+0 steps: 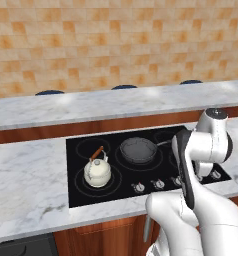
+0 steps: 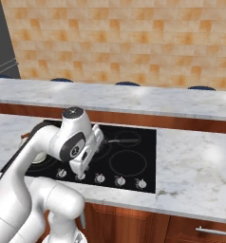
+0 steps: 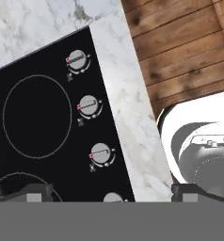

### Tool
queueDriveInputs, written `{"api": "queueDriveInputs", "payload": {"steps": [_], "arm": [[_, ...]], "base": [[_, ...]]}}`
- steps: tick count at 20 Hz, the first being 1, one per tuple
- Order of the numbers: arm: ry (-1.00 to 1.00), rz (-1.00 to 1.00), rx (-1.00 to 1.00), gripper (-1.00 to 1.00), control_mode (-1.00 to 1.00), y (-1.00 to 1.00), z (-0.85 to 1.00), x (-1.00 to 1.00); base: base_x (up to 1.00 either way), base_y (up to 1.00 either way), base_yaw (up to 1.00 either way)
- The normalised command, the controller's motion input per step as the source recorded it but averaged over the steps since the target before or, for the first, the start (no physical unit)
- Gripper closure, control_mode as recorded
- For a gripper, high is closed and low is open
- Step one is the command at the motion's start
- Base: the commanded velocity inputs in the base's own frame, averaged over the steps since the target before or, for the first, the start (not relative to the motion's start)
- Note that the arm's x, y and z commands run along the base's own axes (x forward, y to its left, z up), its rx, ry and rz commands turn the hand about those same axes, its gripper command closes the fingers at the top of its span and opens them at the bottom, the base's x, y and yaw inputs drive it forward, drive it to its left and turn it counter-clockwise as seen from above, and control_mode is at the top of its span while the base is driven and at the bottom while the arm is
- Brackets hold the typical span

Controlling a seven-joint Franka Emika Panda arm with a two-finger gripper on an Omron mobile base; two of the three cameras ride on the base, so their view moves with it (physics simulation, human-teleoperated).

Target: Pick the pan from the cabinet and place it on the stove. Then turn on the stove burner for the pan.

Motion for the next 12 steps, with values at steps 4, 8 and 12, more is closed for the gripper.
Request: {"api": "queueDriveInputs", "payload": {"steps": [4,8,12], "arm": [[0.02,0.33,-0.04,-1.0,-1.0,0.0,0.0,0.0],[0.02,0.3,-0.07,-1.0,-1.0,0.0,0.02,-0.05],[0.03,0.29,-0.08,-1.0,-1.0,0.0,0.0,-0.03]], "base": [[0.0,0.0,0.0],[0.0,0.0,0.0],[0.0,0.0,0.0]]}}
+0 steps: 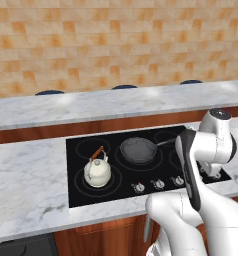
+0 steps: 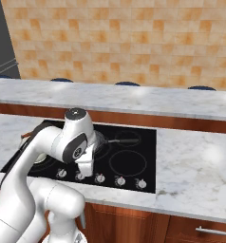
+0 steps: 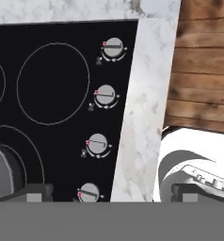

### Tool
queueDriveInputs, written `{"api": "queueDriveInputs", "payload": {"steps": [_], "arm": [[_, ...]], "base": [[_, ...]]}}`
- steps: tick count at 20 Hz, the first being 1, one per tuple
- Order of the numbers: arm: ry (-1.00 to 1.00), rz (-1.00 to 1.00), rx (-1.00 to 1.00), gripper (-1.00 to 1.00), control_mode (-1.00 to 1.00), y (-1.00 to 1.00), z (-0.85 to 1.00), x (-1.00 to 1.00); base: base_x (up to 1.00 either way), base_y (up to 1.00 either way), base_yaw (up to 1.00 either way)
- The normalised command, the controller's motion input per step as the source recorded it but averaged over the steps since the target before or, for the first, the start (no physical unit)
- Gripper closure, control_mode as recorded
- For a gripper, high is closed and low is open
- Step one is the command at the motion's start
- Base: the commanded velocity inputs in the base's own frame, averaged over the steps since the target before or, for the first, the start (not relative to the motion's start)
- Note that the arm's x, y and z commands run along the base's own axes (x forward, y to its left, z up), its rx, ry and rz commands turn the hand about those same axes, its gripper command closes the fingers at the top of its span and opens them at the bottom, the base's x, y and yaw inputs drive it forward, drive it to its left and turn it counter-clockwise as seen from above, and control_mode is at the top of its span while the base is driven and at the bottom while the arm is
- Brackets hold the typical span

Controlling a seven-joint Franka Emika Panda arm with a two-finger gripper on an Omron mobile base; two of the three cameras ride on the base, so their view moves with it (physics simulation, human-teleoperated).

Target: Pick the pan from the cabinet and place it on the stove. Then turn on the stove burner for the pan.

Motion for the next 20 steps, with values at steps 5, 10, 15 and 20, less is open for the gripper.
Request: {"api": "queueDriveInputs", "payload": {"steps": [5,10,15,20], "arm": [[0.02,0.31,-0.08,-1.0,-1.0,0.0,0.0,0.0],[0.01,0.33,-0.08,-1.0,-1.0,0.0,0.0,-0.02],[0.01,0.34,-0.09,-1.0,-1.0,0.0,0.0,-0.03],[0.0,0.34,-0.08,-1.0,-1.0,0.0,0.0,-0.05]], "base": [[0.0,0.0,0.0],[0.0,0.0,0.0],[0.0,0.0,0.0],[0.0,0.0,0.0]]}}
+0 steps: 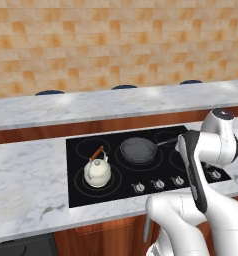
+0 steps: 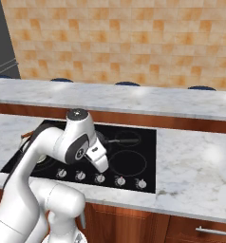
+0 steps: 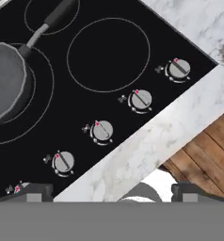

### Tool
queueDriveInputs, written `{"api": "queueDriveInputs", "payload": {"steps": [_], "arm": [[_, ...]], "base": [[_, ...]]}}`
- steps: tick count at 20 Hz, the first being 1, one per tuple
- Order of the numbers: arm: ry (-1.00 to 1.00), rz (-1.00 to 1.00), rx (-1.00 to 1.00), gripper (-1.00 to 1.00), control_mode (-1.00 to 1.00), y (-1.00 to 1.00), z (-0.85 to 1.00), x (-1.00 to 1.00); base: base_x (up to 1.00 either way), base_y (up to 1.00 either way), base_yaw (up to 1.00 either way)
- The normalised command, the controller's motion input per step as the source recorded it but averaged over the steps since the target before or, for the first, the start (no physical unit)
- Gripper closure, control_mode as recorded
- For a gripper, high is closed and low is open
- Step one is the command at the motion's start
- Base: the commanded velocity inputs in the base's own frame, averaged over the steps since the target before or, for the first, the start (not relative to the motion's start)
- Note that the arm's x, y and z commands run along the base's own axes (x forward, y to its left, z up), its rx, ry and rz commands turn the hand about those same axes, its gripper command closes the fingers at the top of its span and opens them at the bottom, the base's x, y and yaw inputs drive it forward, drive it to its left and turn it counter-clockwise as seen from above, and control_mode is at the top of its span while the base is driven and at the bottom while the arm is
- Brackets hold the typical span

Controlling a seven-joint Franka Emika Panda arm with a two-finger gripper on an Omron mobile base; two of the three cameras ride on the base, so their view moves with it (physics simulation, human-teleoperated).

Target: Pick the pan from the cabinet and place it on the stove. Then turn on the stove burner for the pan.

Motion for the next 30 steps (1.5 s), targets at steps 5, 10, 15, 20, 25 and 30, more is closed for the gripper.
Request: {"api": "queueDriveInputs", "payload": {"steps": [5,10,15,20,25,30], "arm": [[0.0,0.33,-0.08,-1.0,-1.0,0.0,0.0,-0.01],[0.01,0.32,-0.08,-1.0,-1.0,0.0,-0.01,0.0],[0.02,0.31,-0.09,-1.0,-1.0,0.04,-0.18,0.0],[0.05,0.24,-0.08,-1.0,-1.0,0.14,-0.39,0.13],[0.0,0.04,0.0,-1.0,-1.0,0.04,-0.36,0.19],[0.0,0.0,0.0,-1.0,-1.0,0.01,-0.28,0.34]], "base": [[0.0,0.0,0.0],[0.0,0.0,0.0],[0.0,0.0,0.0],[0.0,0.0,0.0],[0.0,0.0,0.0],[0.0,0.0,0.0]]}}
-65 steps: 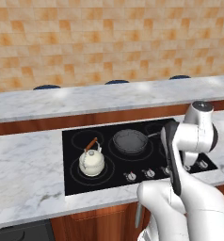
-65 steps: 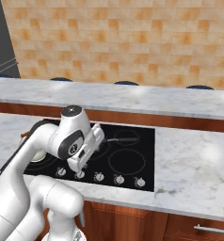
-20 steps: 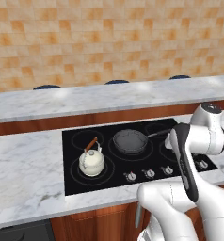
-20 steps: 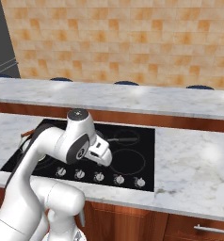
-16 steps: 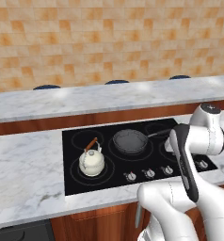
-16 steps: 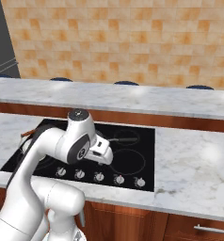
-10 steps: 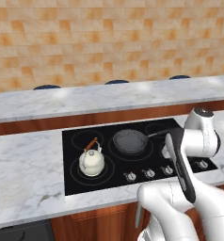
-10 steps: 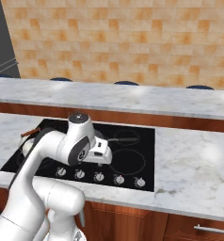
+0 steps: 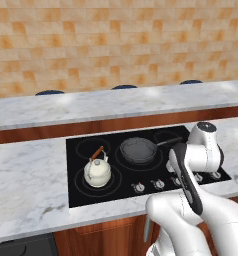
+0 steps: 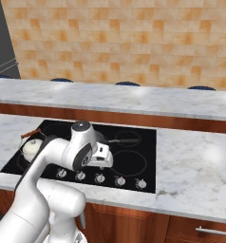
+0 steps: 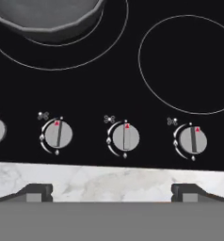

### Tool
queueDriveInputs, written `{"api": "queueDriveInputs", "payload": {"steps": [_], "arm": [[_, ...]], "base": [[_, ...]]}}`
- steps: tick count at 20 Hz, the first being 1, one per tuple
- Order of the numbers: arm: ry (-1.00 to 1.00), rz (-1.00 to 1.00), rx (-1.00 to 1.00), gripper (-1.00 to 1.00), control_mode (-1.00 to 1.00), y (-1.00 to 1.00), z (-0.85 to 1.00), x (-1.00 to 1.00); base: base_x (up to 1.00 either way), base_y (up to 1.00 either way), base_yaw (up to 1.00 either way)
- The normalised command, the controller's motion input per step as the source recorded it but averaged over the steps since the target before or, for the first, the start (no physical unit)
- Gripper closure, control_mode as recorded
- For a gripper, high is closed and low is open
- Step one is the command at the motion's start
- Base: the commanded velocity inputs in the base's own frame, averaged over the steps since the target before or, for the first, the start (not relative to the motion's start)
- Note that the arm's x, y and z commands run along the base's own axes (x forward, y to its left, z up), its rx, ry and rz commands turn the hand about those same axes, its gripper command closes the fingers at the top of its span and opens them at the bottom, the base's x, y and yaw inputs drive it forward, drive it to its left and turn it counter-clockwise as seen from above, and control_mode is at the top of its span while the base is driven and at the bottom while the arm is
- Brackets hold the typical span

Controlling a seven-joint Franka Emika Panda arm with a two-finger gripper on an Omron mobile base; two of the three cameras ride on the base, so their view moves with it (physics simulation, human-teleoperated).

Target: Pick the pan from the cabinet and place it on the stove. Then turn on the stove burner for the pan.

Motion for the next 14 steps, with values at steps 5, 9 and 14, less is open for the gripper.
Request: {"api": "queueDriveInputs", "payload": {"steps": [5,9,14], "arm": [[0.02,0.0,0.0,-1.0,-1.0,-0.01,-0.24,0.36],[0.01,0.0,0.0,-1.0,-1.0,-0.11,-0.19,0.12],[0.0,0.0,0.0,-1.0,-1.0,-0.16,-0.17,-0.01]], "base": [[0.0,0.0,0.0],[0.0,0.0,0.0],[0.0,0.0,0.0]]}}
